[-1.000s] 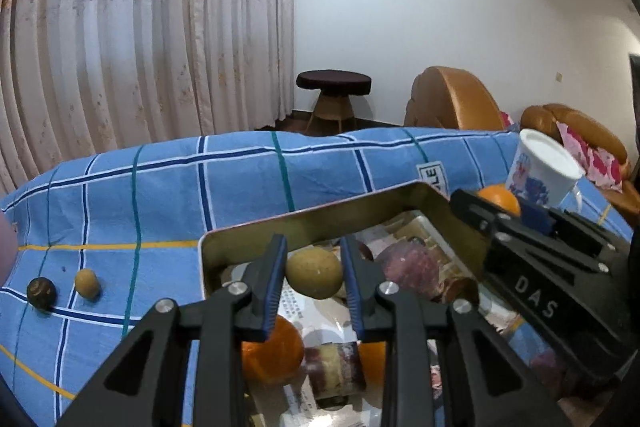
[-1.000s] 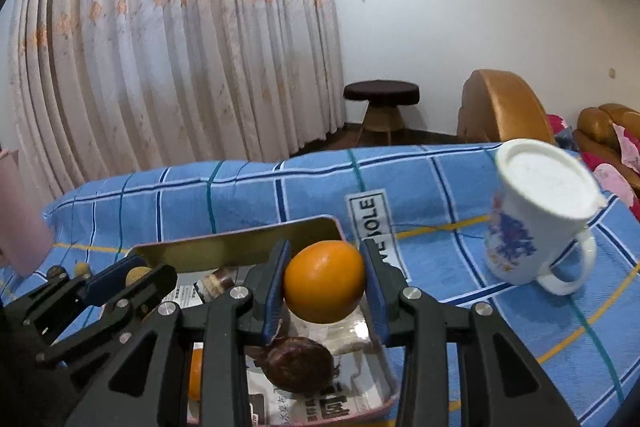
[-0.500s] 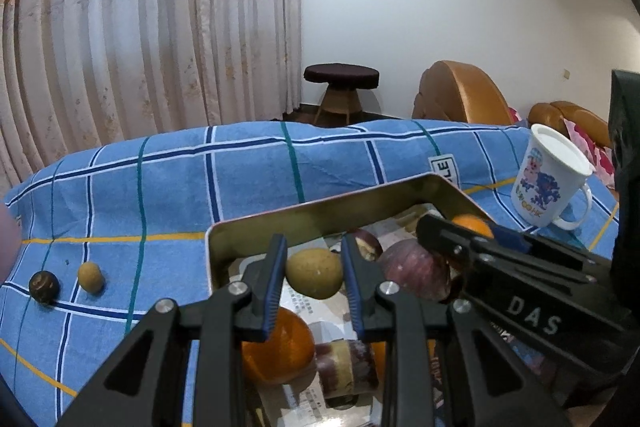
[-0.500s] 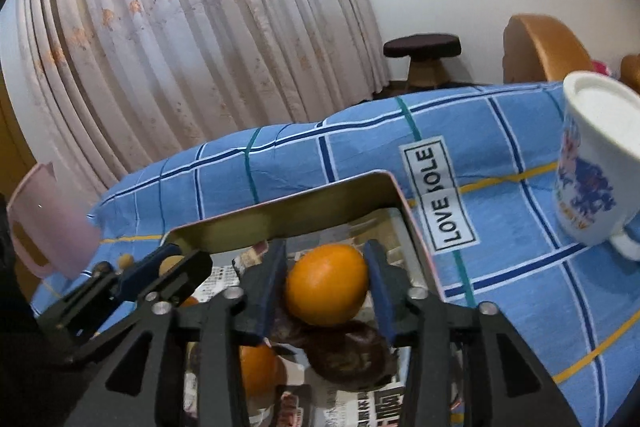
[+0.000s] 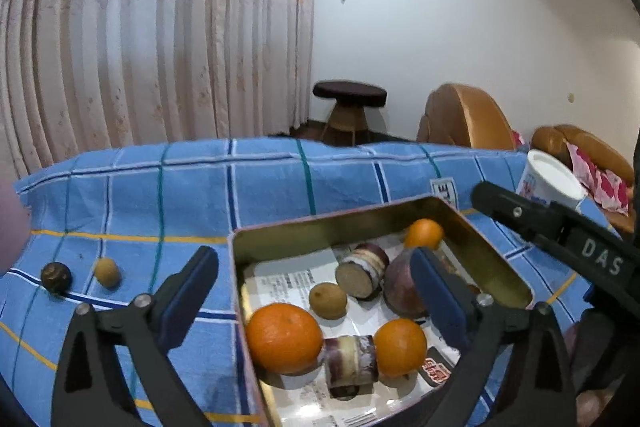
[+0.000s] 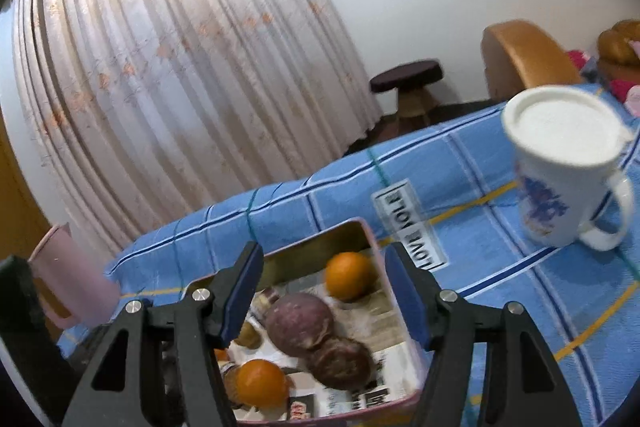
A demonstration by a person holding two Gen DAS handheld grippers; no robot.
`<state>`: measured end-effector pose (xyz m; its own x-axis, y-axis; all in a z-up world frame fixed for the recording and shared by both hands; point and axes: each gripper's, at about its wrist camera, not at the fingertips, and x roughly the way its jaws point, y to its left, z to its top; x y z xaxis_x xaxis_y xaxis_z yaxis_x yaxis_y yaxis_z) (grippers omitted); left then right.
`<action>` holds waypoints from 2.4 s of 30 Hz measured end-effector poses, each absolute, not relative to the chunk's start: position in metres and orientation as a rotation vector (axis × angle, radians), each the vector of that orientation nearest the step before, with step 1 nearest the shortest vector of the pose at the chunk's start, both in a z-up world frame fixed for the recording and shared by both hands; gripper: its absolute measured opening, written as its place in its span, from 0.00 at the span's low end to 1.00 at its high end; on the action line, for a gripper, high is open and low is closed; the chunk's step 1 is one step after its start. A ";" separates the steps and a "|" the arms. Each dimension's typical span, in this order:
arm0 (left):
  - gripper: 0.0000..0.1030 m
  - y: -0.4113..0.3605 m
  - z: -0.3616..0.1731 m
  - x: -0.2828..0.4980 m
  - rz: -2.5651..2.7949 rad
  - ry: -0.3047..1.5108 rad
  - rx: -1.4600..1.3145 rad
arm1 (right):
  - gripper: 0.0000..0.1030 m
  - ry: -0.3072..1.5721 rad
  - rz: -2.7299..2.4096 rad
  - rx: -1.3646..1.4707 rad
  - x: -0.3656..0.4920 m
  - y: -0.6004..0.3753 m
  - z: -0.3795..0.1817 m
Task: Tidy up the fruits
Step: 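Open both grippers to release the fruits into the tin box, then move both grippers back toward the last fruits on the table, then grasp the small tan round fruit with the right gripper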
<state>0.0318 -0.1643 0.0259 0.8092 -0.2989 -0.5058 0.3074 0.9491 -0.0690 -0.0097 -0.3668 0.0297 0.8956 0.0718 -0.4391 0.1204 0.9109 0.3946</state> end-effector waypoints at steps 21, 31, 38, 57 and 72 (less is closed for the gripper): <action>1.00 -0.089 0.023 0.027 -0.111 0.467 0.033 | 0.83 0.262 -0.195 0.171 -0.045 -0.319 0.046; 1.00 -0.063 0.021 0.023 -0.093 0.477 0.041 | 0.83 0.322 -0.184 0.156 -0.047 -0.285 0.039; 1.00 -0.041 0.019 0.020 -0.084 0.481 0.045 | 0.83 0.351 -0.155 0.171 -0.044 -0.254 0.036; 1.00 0.059 0.014 0.049 0.066 0.528 -0.007 | 0.83 0.436 -0.029 0.143 -0.005 -0.158 0.028; 1.00 0.151 0.001 0.073 0.296 0.624 -0.091 | 0.61 0.709 0.145 0.043 0.078 -0.071 -0.002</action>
